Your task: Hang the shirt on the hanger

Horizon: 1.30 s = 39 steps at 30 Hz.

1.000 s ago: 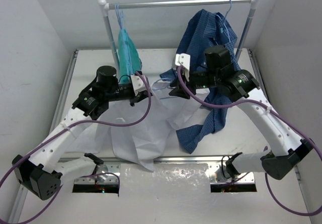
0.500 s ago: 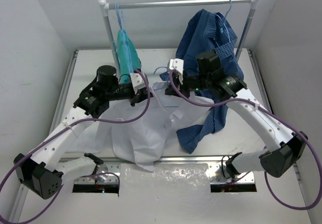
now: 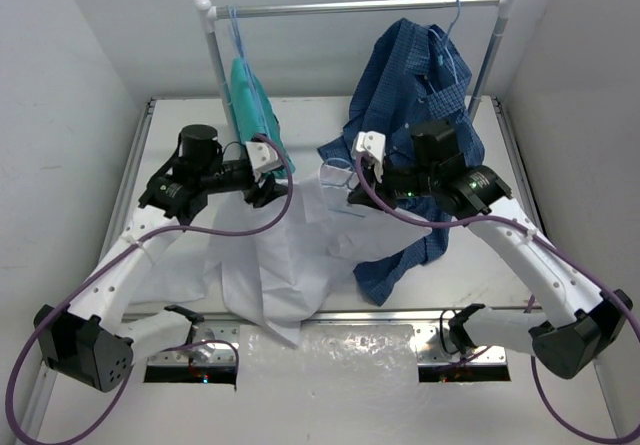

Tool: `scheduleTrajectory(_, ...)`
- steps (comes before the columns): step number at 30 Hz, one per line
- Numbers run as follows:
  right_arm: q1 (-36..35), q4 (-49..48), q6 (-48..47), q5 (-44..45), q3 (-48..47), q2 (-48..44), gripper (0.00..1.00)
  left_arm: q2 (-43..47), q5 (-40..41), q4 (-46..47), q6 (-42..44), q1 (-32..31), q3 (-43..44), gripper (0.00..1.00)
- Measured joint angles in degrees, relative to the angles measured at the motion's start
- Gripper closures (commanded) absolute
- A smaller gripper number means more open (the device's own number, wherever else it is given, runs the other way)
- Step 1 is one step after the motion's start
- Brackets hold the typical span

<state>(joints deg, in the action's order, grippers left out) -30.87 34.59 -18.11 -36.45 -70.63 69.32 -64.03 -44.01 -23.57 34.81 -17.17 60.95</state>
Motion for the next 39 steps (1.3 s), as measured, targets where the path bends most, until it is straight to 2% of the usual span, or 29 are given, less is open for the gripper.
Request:
scheduleTrajectory(2,0.0,-0.11,0.92,0.09,1.14,-0.85,1.0,0.28,-0.09,-0.9,1.11,-0.13,-0.07,0.4)
scheduleTrajectory(3,-0.02,-0.09,1.44,0.24,1.77,-1.27,1.0,0.66,-0.04,-1.2,1.49,-0.15,-0.28,0.31)
scheduleTrajectory(8,0.0,3.41,3.63,4.17,3.82,-2.43,1.0,2.51,0.85,-3.65,3.17,-0.15,-0.57,0.09)
scheduleTrajectory(13,0.48,10.6,6.21,12.87,5.75,-5.79,1.0,5.22,1.7,-3.43,1.95,-0.15,-1.42,0.06)
scheduleTrajectory(18,4.96,19.12,9.97,23.34,3.82,-8.85,1.0,6.4,1.66,-1.46,-1.14,-0.15,-2.51,0.06)
scheduleTrajectory(25,13.33,31.69,12.15,35.19,-11.63,-2.75,1.0,6.19,1.73,1.31,-5.95,-0.15,-2.51,0.06)
scheduleTrajectory(31,13.94,38.58,12.13,38.8,-33.92,6.82,1.0,6.29,2.86,3.43,-8.96,-0.15,-2.51,0.06)
scheduleTrajectory(36,13.92,36.96,13.88,37.22,-51.82,16.79,1.0,6.4,4.63,5.55,-11.06,-0.15,-2.51,0.06)
scheduleTrajectory(39,14.14,32.76,15.78,35.63,-55.19,21.22,1.0,6.43,5.73,6.64,-12.2,-0.15,-2.51,0.06)
